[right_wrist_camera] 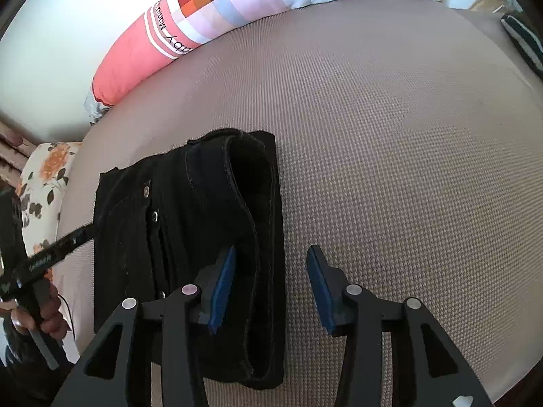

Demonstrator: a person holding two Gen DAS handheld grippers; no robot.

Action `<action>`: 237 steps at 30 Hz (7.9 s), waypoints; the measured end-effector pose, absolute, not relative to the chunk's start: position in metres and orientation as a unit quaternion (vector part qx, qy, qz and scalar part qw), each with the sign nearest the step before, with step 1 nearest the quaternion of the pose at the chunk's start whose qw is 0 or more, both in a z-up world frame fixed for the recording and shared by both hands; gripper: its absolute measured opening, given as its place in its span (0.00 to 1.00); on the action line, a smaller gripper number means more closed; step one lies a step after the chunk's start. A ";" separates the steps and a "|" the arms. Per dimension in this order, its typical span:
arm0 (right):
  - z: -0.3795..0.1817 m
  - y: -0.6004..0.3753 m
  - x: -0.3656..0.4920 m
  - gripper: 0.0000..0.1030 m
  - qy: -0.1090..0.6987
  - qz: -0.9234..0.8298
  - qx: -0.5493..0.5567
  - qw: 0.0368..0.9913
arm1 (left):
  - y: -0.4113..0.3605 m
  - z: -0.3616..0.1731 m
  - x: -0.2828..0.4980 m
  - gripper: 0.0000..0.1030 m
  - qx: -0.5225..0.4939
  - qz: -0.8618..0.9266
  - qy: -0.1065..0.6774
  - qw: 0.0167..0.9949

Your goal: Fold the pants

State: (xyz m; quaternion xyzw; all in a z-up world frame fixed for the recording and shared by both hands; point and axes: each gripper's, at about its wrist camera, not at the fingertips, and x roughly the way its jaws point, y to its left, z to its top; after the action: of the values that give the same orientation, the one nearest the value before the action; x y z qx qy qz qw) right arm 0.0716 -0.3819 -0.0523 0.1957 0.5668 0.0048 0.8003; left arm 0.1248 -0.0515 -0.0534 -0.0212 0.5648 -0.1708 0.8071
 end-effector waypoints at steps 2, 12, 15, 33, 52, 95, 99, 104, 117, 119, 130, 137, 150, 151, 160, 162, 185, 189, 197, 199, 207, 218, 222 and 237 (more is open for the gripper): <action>-0.053 -0.383 0.070 0.41 0.568 0.010 0.198 0.799 | -0.050 -0.053 0.116 0.73 -0.029 -0.180 0.571 0.801; -0.060 -0.402 0.062 0.43 0.569 0.072 0.261 0.777 | -0.024 -0.068 0.101 0.73 -0.109 -0.192 0.594 0.774; -0.065 -0.406 0.060 0.43 0.568 0.088 0.282 0.768 | -0.020 -0.073 0.101 0.73 -0.134 -0.199 0.602 0.762; -0.087 -0.422 0.072 0.43 0.578 0.165 0.340 0.723 | -0.025 -0.085 0.124 0.73 -0.205 -0.245 0.619 0.717; -0.104 -0.410 0.095 0.42 0.576 0.237 0.370 0.689 | -0.050 -0.088 0.141 0.73 -0.187 -0.295 0.614 0.708; -0.096 -0.395 0.085 0.29 0.562 0.188 0.341 0.730 | -0.088 -0.079 0.116 0.39 -0.084 -0.227 0.592 0.769; -0.085 -0.380 0.086 0.27 0.567 0.157 0.316 0.744 | -0.096 -0.074 0.113 0.36 -0.060 -0.211 0.585 0.781; -0.073 -0.370 0.086 0.23 0.563 0.139 0.306 0.756 | -0.100 -0.062 0.105 0.22 -0.045 -0.206 0.559 0.802; -0.045 -0.353 0.087 0.20 0.543 0.158 0.341 0.751 | -0.080 -0.039 0.093 0.15 -0.089 -0.228 0.534 0.809; -0.043 -0.349 0.092 0.20 0.541 0.164 0.342 0.751 | -0.078 -0.036 0.094 0.15 -0.085 -0.226 0.531 0.813; -0.040 -0.326 0.125 0.19 0.533 0.185 0.343 0.751 | -0.066 -0.015 0.118 0.15 -0.083 -0.213 0.507 0.831; -0.037 -0.322 0.165 0.19 0.521 0.195 0.350 0.754 | -0.057 -0.006 0.155 0.15 -0.080 -0.201 0.492 0.843; -0.045 -0.317 0.234 0.19 0.525 0.195 0.323 0.763 | -0.052 -0.020 0.225 0.15 -0.088 -0.173 0.486 0.852; -0.045 -0.317 0.237 0.19 0.524 0.195 0.321 0.764 | -0.052 -0.020 0.229 0.15 -0.087 -0.172 0.485 0.853; -0.052 -0.317 0.257 0.19 0.526 0.167 0.284 0.784 | -0.052 -0.043 0.259 0.15 -0.063 -0.158 0.488 0.856; -0.055 -0.314 0.254 0.20 0.532 0.136 0.229 0.804 | -0.045 -0.055 0.263 0.15 -0.065 -0.149 0.497 0.853; -0.012 -0.282 0.192 0.53 0.489 0.055 0.084 0.866 | -0.027 -0.034 0.206 0.73 -0.012 -0.067 0.476 0.877; 0.009 -0.263 0.163 0.65 0.465 0.050 0.073 0.881 | -0.024 -0.012 0.165 0.75 -0.006 -0.050 0.457 0.888; 0.023 -0.228 0.098 0.77 0.434 0.029 0.027 0.900 | -0.020 0.020 0.102 0.75 0.003 -0.022 0.420 0.907; 0.024 -0.220 0.086 0.80 0.434 0.030 0.020 0.900 | -0.017 0.024 0.089 0.75 0.001 -0.016 0.418 0.908; 0.036 -0.201 0.053 0.84 0.412 0.031 0.001 0.910 | -0.013 0.032 0.056 0.75 0.005 0.003 0.403 0.915; 0.037 -0.196 0.040 0.87 0.411 0.030 0.008 0.911 | -0.016 0.026 0.044 0.75 0.010 0.004 0.409 0.912; 0.036 -0.196 0.039 0.87 0.412 0.028 0.009 0.911 | -0.017 0.024 0.043 0.75 0.010 0.005 0.412 0.911; 0.028 -0.200 0.039 0.88 0.426 0.030 0.024 0.904 | -0.020 0.018 0.040 0.75 0.013 0.006 0.419 0.908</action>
State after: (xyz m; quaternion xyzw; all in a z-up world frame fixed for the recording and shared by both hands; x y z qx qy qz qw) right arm 0.0391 -0.1995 0.0282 0.0237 0.4263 0.0301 0.9038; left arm 0.0397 -0.0204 0.0183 0.0132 0.4194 0.0055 0.9077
